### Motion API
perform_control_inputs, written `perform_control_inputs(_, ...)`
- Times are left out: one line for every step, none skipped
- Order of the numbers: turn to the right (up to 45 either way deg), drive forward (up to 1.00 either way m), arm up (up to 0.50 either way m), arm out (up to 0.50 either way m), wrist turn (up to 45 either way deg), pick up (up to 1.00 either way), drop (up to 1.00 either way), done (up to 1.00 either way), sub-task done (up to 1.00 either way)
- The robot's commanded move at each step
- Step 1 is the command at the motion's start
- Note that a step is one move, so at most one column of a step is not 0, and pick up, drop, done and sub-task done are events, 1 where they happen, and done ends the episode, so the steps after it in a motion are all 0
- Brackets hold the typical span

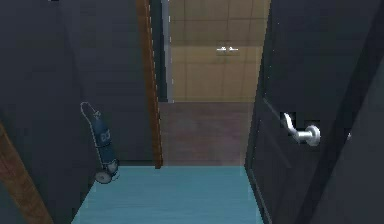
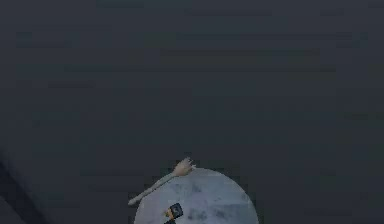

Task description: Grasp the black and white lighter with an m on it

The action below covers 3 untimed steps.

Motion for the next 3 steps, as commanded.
perform_control_inputs(0.0, 0.0, 0.5, 0.0, 0.0, 0.0, 0.0, 0.0, 0.0)
perform_control_inputs(0.0, 0.0, 0.34, 0.0, 0.0, 0.0, 0.0, 0.0, 0.0)
perform_control_inputs(0.0, 0.0, 0.0, 0.06, 0.0, 0.0, 0.0, 0.0, 0.0)
